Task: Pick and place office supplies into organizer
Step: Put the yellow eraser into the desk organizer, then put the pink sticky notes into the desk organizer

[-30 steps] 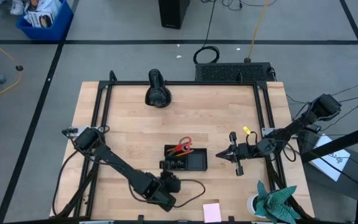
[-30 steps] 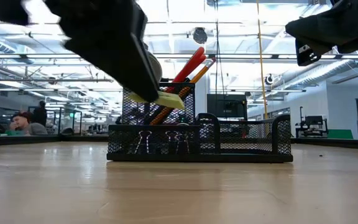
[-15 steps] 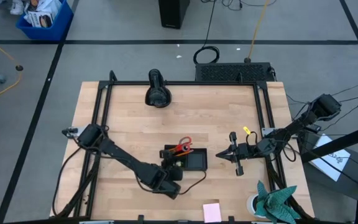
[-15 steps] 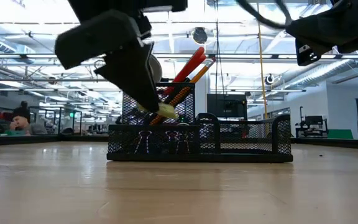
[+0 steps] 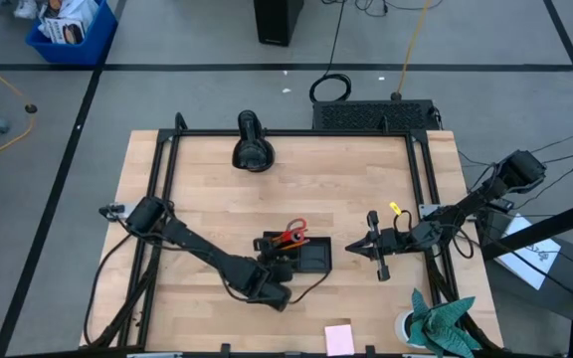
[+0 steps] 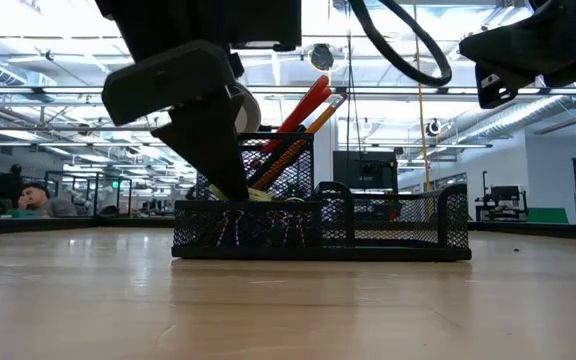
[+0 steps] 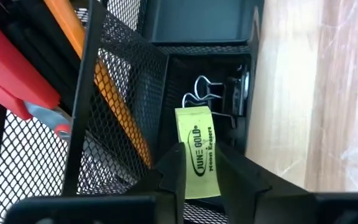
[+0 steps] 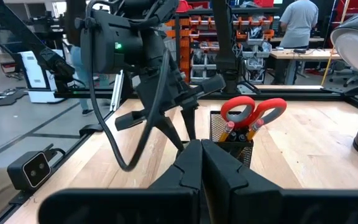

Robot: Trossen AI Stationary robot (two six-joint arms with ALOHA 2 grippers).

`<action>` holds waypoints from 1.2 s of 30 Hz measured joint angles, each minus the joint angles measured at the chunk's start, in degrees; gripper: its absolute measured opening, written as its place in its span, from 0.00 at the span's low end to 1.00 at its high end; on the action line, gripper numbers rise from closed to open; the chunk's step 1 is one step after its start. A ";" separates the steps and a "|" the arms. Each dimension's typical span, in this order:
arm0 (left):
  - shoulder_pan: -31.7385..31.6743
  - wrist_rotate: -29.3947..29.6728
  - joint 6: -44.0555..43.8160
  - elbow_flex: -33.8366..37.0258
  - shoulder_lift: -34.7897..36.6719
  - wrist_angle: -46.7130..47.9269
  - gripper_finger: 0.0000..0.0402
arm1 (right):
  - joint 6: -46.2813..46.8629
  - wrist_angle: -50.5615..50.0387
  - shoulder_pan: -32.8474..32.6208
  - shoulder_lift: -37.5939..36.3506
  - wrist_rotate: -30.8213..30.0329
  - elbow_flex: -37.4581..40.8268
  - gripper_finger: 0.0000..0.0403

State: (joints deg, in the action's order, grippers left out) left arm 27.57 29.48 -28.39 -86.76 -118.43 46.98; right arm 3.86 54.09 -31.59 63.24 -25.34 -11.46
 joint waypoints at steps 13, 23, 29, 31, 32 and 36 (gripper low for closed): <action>0.04 1.83 0.27 0.00 0.00 0.04 0.57 | 0.34 0.01 0.00 0.00 0.07 0.00 0.00; 6.78 4.54 3.90 -4.49 0.02 -2.13 0.60 | -1.69 0.23 -0.37 0.00 0.09 0.00 0.00; 16.73 16.92 10.21 -3.23 0.07 -16.68 0.59 | -6.44 -0.38 -4.51 -0.02 0.07 -3.06 0.00; 19.07 22.21 10.88 -0.97 0.09 -23.40 0.56 | -6.71 -3.07 -5.68 -0.02 0.06 -5.47 0.00; 19.96 24.07 11.22 0.28 0.11 -26.17 0.54 | -6.69 -5.43 -6.23 0.00 0.04 -7.04 0.00; 21.92 26.11 11.29 6.04 0.09 -36.53 0.40 | -5.62 -15.58 -8.98 1.93 -0.58 -15.06 0.00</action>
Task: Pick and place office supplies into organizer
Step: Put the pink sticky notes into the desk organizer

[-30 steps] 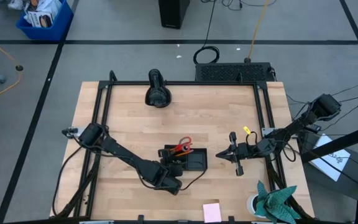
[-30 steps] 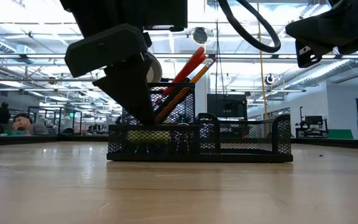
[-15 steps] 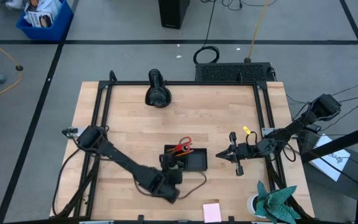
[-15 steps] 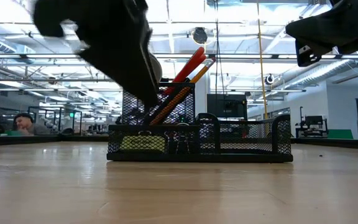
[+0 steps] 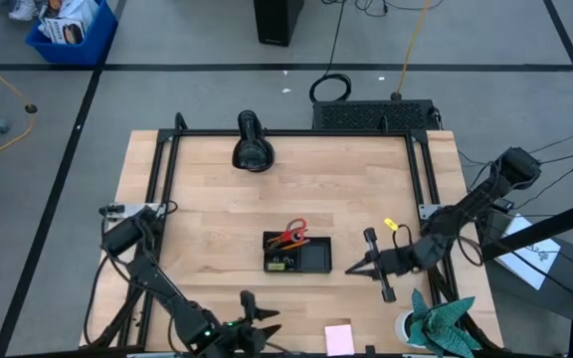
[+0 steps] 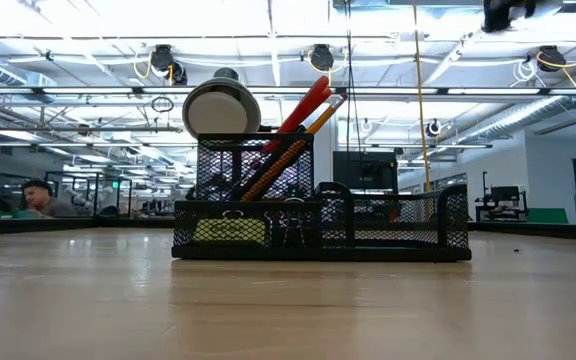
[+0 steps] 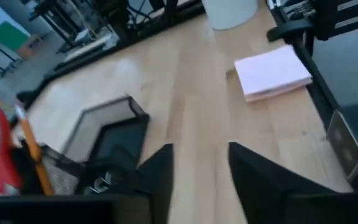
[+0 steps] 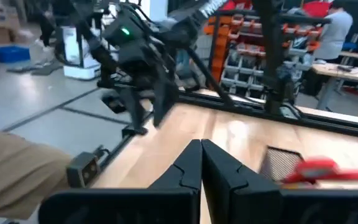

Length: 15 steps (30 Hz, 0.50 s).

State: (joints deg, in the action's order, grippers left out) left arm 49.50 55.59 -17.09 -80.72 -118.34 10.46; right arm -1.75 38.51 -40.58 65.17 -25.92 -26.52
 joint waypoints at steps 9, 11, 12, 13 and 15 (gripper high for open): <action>-1.12 -2.13 -2.63 11.78 -0.04 -18.92 0.02 | 4.58 -23.63 -6.59 13.50 -2.32 -21.80 0.00; -1.14 -2.82 -2.76 12.43 -0.04 -20.76 0.03 | 8.11 -29.97 -7.59 16.65 -2.26 -25.68 0.00; -1.12 -2.82 -2.93 12.64 -0.04 -21.27 0.04 | 10.32 -32.95 -7.99 18.23 -1.37 -27.48 0.00; -1.10 -2.84 -2.94 12.71 -0.04 -21.19 0.05 | 12.52 -35.51 -8.38 19.77 0.13 -29.10 0.00; -1.09 -3.03 -2.94 12.74 -0.04 -21.06 0.05 | 16.54 -38.90 -9.21 23.05 4.12 -31.84 0.00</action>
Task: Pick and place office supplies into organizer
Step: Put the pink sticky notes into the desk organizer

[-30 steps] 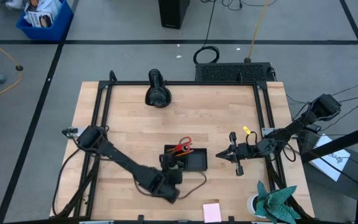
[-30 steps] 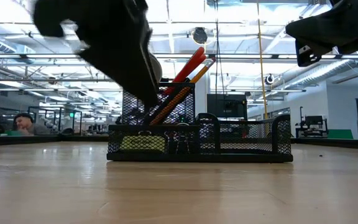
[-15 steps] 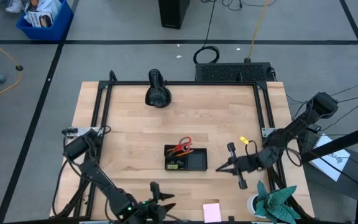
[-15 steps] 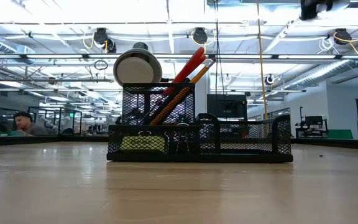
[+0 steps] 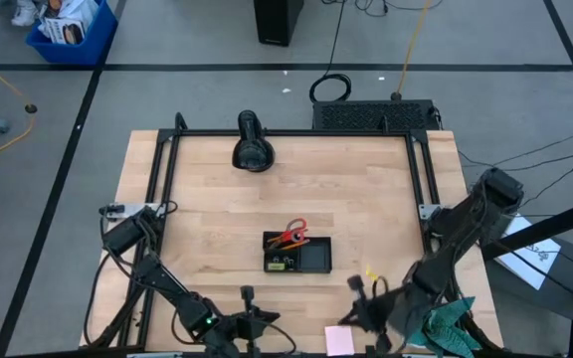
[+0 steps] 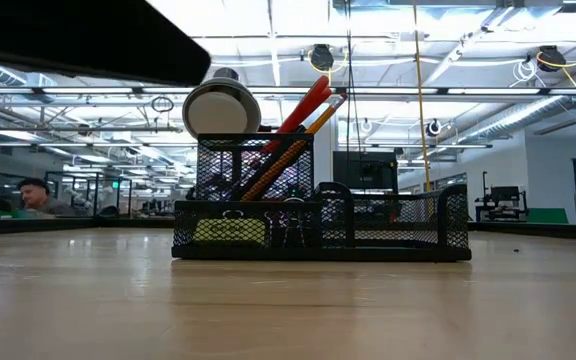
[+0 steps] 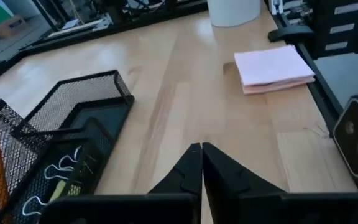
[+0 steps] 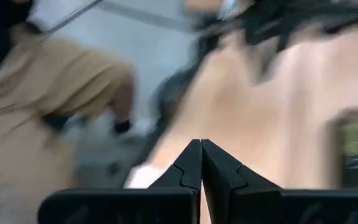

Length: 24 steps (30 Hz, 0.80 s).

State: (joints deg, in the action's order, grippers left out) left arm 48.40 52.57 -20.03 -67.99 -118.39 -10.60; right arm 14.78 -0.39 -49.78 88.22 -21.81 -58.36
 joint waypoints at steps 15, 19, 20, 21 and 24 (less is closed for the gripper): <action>-0.17 0.01 -0.04 0.00 0.00 -0.18 0.07 | 11.61 -1.76 -1.61 18.25 14.90 -5.10 0.00; -0.17 0.01 -0.04 0.00 0.00 -0.18 0.08 | 11.44 -0.23 -1.29 20.54 16.18 -5.12 0.00; -0.17 0.01 0.00 0.00 0.00 -0.18 0.08 | 11.46 -0.21 -0.96 21.02 16.22 -5.12 0.00; -0.15 0.01 0.00 0.00 0.00 -0.18 0.08 | 11.50 -0.31 -0.56 21.37 16.19 -5.12 0.00; -0.17 -0.17 -0.13 0.00 0.00 -0.18 0.08 | 11.46 -0.14 0.91 22.48 16.12 -5.10 0.00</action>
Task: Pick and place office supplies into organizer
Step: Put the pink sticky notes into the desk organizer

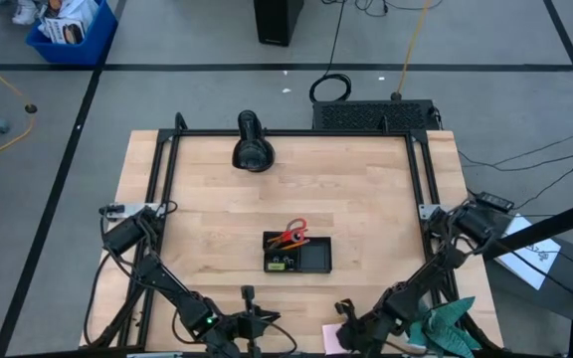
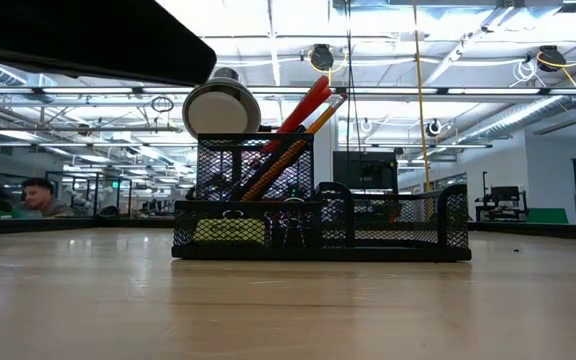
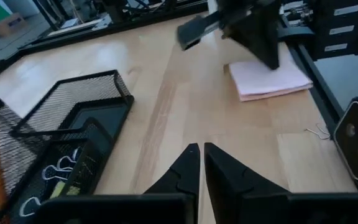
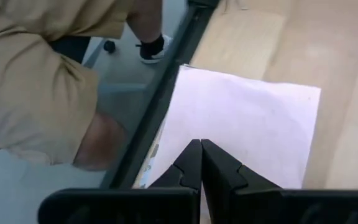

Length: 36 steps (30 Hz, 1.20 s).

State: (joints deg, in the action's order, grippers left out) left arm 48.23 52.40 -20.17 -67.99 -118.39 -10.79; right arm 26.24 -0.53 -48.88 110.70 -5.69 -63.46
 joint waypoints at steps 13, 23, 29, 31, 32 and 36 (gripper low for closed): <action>-2.12 -9.62 0.63 0.00 0.00 -3.41 0.08 | -3.97 0.05 7.81 2.35 -7.40 -0.13 0.00; -4.21 -13.57 -1.31 0.00 0.00 -3.45 0.08 | -12.08 1.54 8.25 0.17 -10.82 0.31 0.03; -5.74 -17.20 -1.25 0.00 0.00 -4.23 0.08 | -16.61 3.26 3.88 -3.78 -15.34 0.11 0.23; -6.50 -19.12 -1.33 0.00 0.00 -4.19 0.08 | -18.16 3.66 2.31 -3.83 -17.93 0.16 0.32; -6.90 -20.00 -1.33 0.00 0.00 -4.15 0.08 | -18.73 3.99 1.61 -3.82 -19.08 0.17 0.36; -8.70 -23.26 -0.23 0.00 0.00 -4.18 0.08 | -20.56 4.01 -0.53 -2.18 -23.17 0.09 0.51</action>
State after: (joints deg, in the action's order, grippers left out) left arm 39.53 29.14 -20.40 -67.99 -118.39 -14.96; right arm 5.68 3.48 -49.40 108.52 -28.87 -63.37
